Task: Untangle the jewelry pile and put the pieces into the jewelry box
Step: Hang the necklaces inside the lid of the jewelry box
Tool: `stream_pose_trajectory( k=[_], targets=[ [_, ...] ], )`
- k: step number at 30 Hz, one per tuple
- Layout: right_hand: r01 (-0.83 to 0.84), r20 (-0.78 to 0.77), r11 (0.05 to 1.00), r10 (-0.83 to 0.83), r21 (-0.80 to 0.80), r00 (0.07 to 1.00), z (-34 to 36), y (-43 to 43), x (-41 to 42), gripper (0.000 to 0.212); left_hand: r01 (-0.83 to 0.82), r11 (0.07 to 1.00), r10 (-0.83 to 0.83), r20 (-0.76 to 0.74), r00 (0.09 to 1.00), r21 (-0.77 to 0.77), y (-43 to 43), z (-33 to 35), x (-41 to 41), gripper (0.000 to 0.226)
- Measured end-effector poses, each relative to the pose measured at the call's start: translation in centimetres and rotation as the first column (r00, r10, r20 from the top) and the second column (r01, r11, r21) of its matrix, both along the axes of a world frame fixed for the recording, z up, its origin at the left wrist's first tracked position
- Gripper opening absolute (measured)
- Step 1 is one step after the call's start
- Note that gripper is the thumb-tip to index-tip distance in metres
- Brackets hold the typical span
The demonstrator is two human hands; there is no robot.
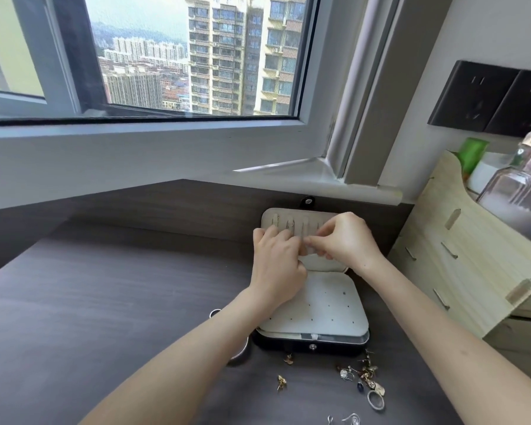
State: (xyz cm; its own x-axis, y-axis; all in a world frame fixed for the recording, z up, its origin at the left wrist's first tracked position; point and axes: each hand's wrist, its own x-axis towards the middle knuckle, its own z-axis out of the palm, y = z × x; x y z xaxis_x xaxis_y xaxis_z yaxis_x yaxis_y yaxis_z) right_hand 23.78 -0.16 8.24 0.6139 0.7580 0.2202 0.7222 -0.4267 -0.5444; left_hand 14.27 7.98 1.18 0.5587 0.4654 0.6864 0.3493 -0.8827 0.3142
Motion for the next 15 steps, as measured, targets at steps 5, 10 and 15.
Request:
stream_pose_trajectory(
  k=[5, 10, 15],
  targets=[
    [0.024, 0.101, 1.0, -0.025, 0.014, 0.995, 1.0, -1.0, -1.0, 0.018, 0.0, 0.999, 0.001, 0.012, 1.0, -0.037, 0.2, 0.5, -0.8, 0.04],
    [-0.082, 0.066, 0.995, 0.079, 0.052, 0.995, 2.1, -2.6, -5.5, 0.017, -0.076, 0.974, 0.079, 0.005, 0.997, -0.214, 0.9, 3.6, -6.0, 0.045],
    [-0.445, -0.182, 0.891, 0.425, -0.088, 0.887, -0.1, -4.7, -14.3, 0.011, -0.038, 0.864, 0.018, -0.044, 0.999, -0.503, 2.2, 5.4, -15.3, 0.034]
  ],
)
